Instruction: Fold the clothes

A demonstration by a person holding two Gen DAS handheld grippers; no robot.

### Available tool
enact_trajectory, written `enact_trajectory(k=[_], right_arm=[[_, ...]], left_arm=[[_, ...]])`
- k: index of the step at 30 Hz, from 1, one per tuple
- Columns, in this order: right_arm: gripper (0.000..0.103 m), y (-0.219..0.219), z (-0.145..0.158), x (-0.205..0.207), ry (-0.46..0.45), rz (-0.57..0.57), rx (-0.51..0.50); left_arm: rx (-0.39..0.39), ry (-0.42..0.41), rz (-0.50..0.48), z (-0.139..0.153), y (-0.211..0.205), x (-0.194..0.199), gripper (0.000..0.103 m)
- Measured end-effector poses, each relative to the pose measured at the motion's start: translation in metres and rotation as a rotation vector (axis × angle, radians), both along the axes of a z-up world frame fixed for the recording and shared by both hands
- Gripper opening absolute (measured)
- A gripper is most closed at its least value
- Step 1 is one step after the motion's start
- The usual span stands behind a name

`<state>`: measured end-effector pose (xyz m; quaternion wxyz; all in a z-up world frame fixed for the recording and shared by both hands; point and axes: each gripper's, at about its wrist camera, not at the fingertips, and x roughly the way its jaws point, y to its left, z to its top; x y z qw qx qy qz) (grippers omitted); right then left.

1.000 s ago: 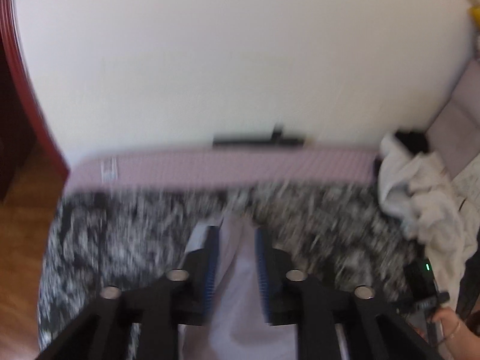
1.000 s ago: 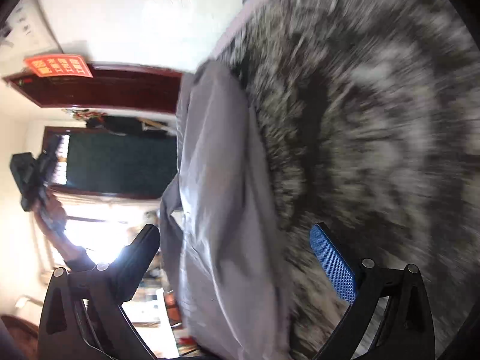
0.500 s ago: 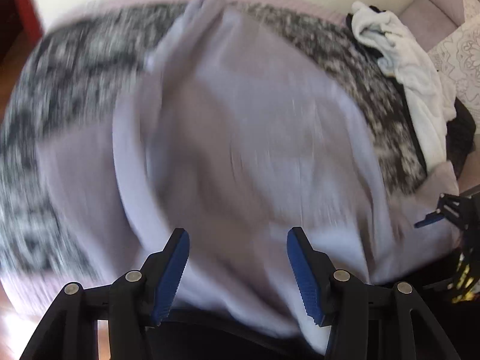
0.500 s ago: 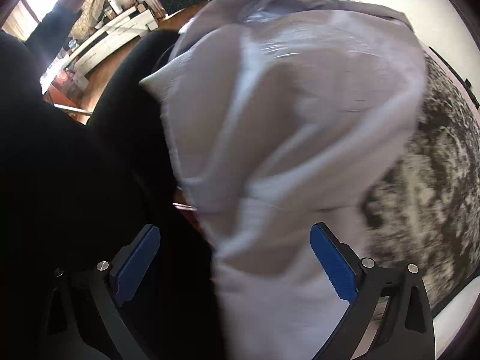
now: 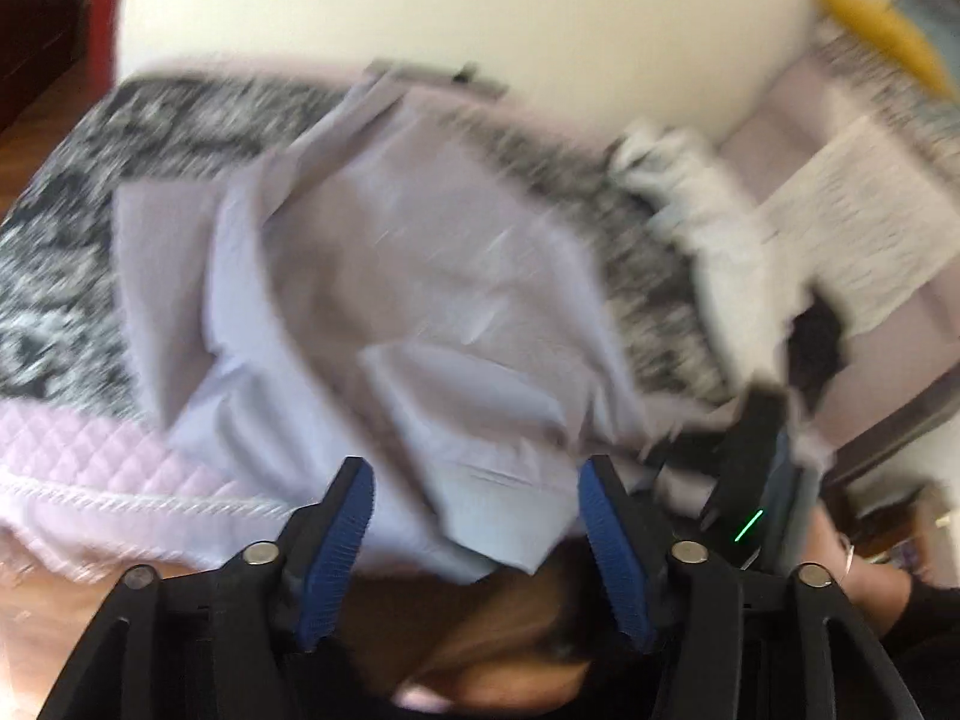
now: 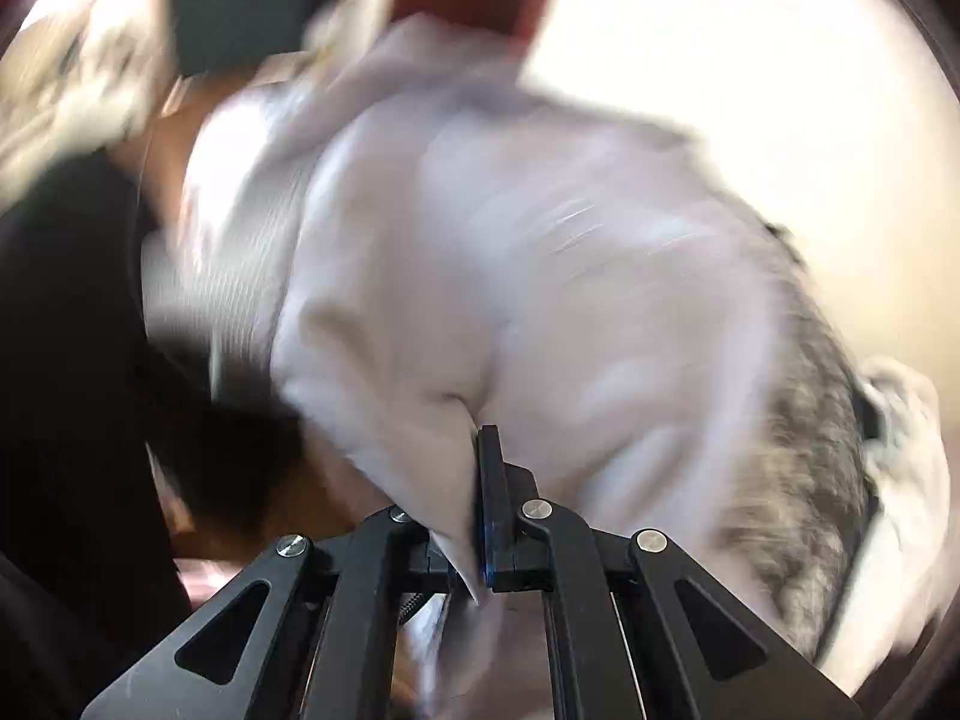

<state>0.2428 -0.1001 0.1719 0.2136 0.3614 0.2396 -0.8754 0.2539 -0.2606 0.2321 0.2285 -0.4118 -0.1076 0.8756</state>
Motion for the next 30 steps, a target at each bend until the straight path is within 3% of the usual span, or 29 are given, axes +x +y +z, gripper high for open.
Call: enact_trajectory(k=[1,3,6,7,10,13,16,19,25,26,28,30], right_arm=[[0.004,0.011,0.029,0.001,0.030,-0.005,-0.032],[0.004,0.025,0.075,0.001,0.060,-0.008,-0.082],[0.004,0.040,0.128,0.000,0.078,-0.006,-0.141],[0.004,0.043,0.132,-0.002,0.073,-0.008,-0.148],[0.004,0.053,0.144,-0.006,0.059,-0.016,-0.171],[0.004,0.063,0.156,-0.011,0.045,-0.023,-0.194],[0.004,0.073,0.163,-0.017,0.024,-0.041,-0.237],[0.004,0.088,0.170,-0.025,0.020,-0.073,-0.327],[0.004,0.101,0.173,-0.033,0.044,-0.114,-0.375],[0.004,0.103,0.172,-0.034,0.043,-0.118,-0.379],[0.004,0.106,0.167,-0.035,0.031,-0.119,-0.382],[0.004,0.108,0.165,-0.037,0.026,-0.119,-0.390]], left_arm=[[0.015,0.055,-0.024,0.006,0.006,0.006,0.070],[-0.051,0.170,-0.074,0.010,0.031,0.012,0.070],[-0.080,0.264,-0.168,-0.008,0.063,0.010,0.070],[-0.100,0.271,-0.170,-0.017,0.070,0.007,0.070],[-0.204,0.299,-0.080,-0.029,0.072,-0.002,0.070],[-0.098,0.370,0.017,0.004,0.046,-0.017,0.070],[-0.158,0.278,-0.103,0.002,0.048,-0.046,0.075],[-0.408,0.224,-0.234,-0.042,0.083,-0.058,0.075],[-0.592,-0.036,-0.233,-0.138,0.078,-0.071,0.075],[-0.619,-0.072,-0.230,-0.149,0.076,-0.069,0.069],[-0.626,-0.064,-0.203,-0.147,0.074,-0.063,0.064],[-0.555,0.045,-0.184,-0.119,0.076,-0.059,0.064]])
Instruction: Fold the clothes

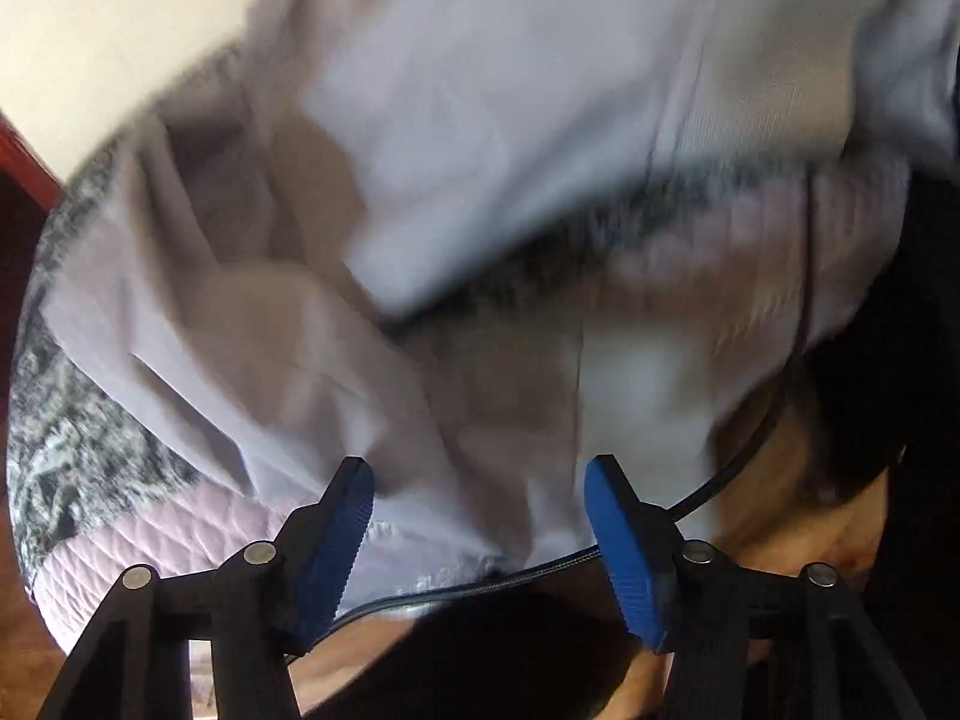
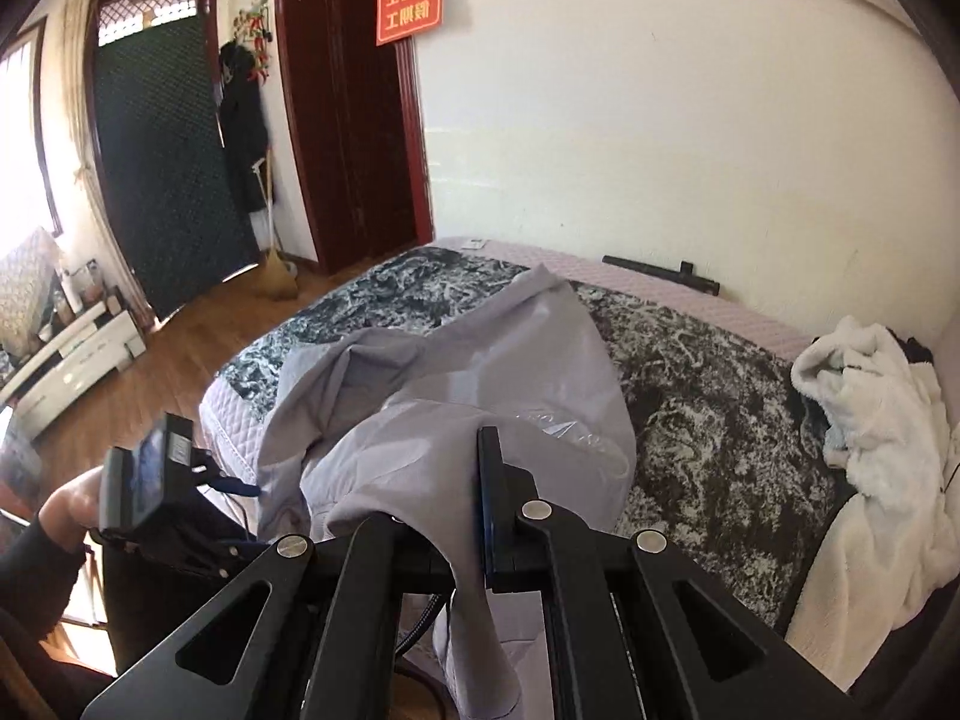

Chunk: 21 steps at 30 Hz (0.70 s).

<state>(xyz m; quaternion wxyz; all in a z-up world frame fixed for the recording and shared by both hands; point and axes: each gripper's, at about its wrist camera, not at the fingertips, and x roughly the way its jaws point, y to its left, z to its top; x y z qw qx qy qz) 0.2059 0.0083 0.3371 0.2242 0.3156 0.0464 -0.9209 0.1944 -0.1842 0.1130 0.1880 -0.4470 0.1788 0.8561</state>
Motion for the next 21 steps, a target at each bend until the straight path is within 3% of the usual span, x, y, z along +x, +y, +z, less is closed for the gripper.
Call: enact_trajectory(k=[3,7,8,10,15,17,19,20,21], right_arm=[[0.004,0.003,-0.002,-0.002,0.000,-0.001,-0.015],[0.004,0.007,-0.003,-0.005,0.000,-0.003,-0.034],[0.004,0.008,-0.004,-0.006,0.000,-0.004,-0.038],[0.004,0.009,-0.005,-0.006,-0.001,-0.011,-0.034],[0.004,0.031,0.000,0.001,0.016,-0.068,-0.042],[0.004,0.042,0.001,0.002,0.007,-0.078,-0.063],[0.005,0.049,-0.005,0.001,-0.045,-0.045,-0.091],[0.012,0.050,-0.012,0.000,-0.080,-0.022,-0.098],[0.032,0.048,-0.024,0.003,-0.111,-0.011,-0.081]], left_arm=[[0.063,0.069,-0.054,0.015,0.012,-0.006,0.064],[-0.084,0.075,-0.087,-0.027,0.050,-0.036,0.063],[-0.107,0.103,-0.081,-0.033,0.055,-0.040,0.045],[-0.044,0.148,-0.030,-0.023,0.056,-0.050,0.006],[0.308,0.314,0.122,0.067,0.002,-0.053,0.000],[0.408,0.349,0.152,0.101,-0.019,-0.055,0.000],[0.445,0.377,0.162,0.130,-0.028,-0.056,0.000],[0.432,0.389,0.167,0.143,-0.028,-0.061,0.000],[0.413,0.393,0.169,0.148,-0.025,-0.073,0.000]])
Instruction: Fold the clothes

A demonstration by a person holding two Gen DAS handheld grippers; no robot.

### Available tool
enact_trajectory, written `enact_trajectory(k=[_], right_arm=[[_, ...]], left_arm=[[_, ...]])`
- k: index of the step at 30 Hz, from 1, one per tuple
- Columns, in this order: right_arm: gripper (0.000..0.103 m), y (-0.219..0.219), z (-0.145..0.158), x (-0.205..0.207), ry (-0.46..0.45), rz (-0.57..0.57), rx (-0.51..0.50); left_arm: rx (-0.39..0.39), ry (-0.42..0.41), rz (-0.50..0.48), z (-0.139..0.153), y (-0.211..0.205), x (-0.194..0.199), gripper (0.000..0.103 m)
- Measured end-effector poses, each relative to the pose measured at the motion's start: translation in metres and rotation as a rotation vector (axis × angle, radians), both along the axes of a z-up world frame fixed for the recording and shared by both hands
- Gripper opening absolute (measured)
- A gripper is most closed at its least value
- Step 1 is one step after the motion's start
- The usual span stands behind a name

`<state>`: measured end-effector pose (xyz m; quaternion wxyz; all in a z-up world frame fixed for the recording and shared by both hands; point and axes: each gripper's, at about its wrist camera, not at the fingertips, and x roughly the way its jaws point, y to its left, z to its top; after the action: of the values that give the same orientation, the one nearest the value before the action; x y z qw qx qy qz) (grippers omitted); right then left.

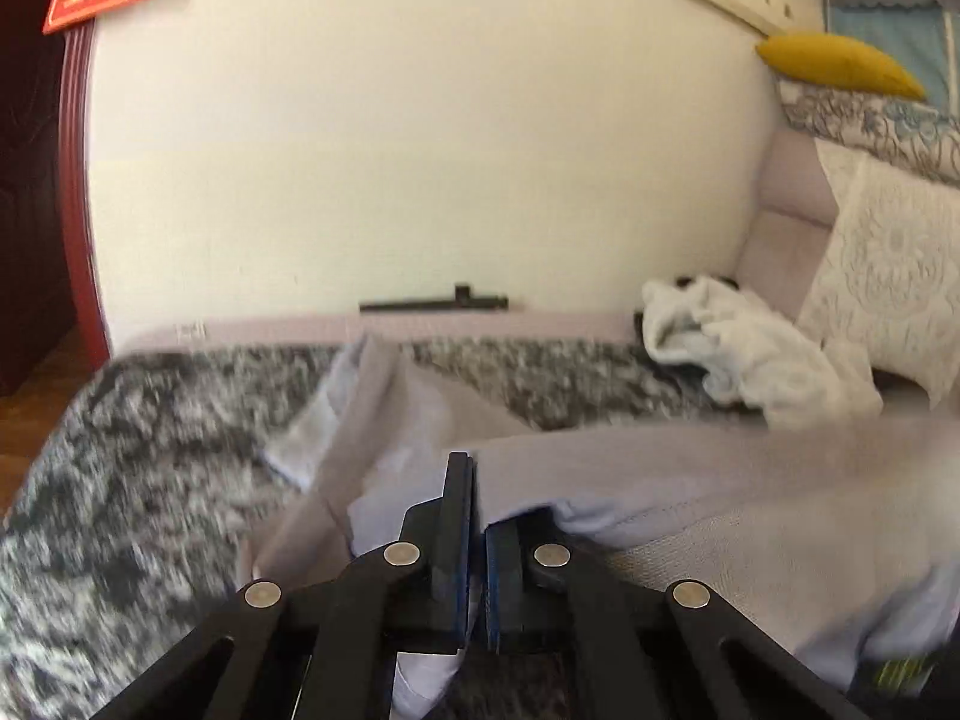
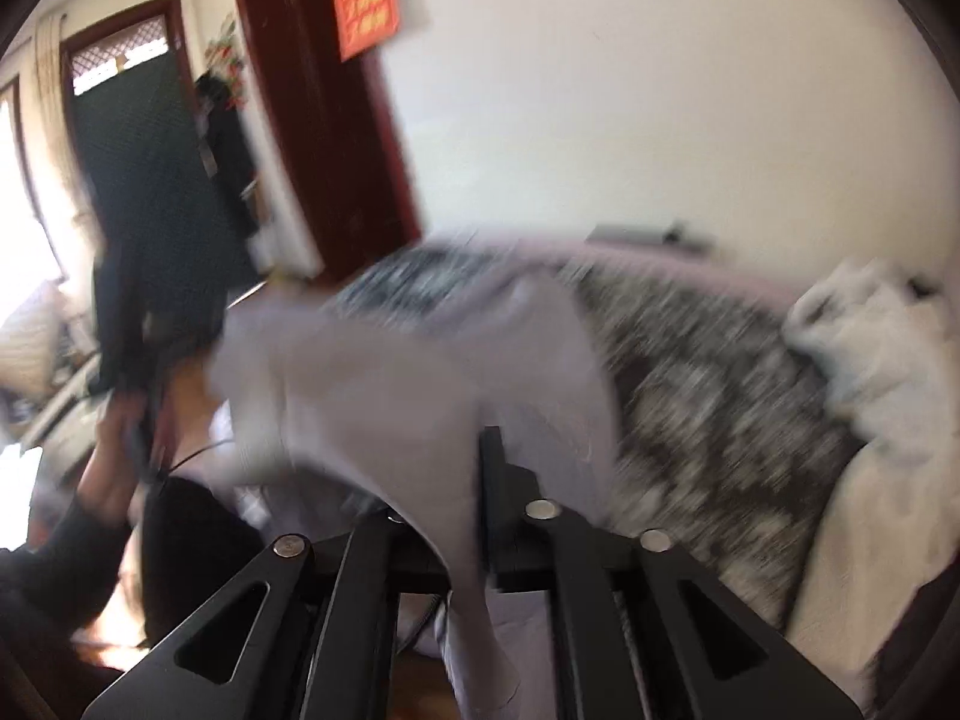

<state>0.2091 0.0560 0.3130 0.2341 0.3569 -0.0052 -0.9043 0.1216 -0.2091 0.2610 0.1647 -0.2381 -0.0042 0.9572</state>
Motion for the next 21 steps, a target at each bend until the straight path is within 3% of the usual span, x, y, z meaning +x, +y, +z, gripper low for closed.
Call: enact_trajectory(k=[1,2,7,11,13,14,15,18,21], right_arm=[[0.052,-0.003,-0.012,0.003,-0.031,0.014,0.016],[0.087,-0.005,-0.024,0.007,-0.062,0.027,0.032],[0.090,-0.018,-0.082,0.024,-0.207,0.092,0.110],[0.088,-0.028,-0.103,0.039,-0.192,0.037,0.188],[0.083,-0.038,-0.117,0.040,-0.186,-0.005,0.249],[0.066,-0.043,-0.124,0.040,-0.177,-0.025,0.284],[0.005,-0.050,-0.130,0.037,-0.151,-0.042,0.331],[0.000,-0.043,-0.112,0.031,-0.013,-0.172,0.383],[0.000,-0.013,-0.036,0.042,0.225,-0.352,0.355]], left_arm=[[-0.018,0.000,0.005,0.004,0.003,-0.013,0.000],[-0.027,-0.007,0.006,0.006,0.006,-0.023,0.000],[-0.073,-0.016,0.009,0.013,0.024,-0.042,0.000],[-0.081,-0.002,0.000,0.018,0.029,-0.044,0.000],[-0.058,0.001,-0.001,0.020,0.028,-0.045,0.000],[-0.049,0.001,0.001,0.020,0.028,-0.045,0.000],[-0.038,0.001,0.008,0.020,0.027,-0.044,0.000],[-0.014,0.018,0.060,0.022,0.016,-0.041,0.000],[0.071,0.059,0.123,0.036,-0.004,-0.028,0.000]])
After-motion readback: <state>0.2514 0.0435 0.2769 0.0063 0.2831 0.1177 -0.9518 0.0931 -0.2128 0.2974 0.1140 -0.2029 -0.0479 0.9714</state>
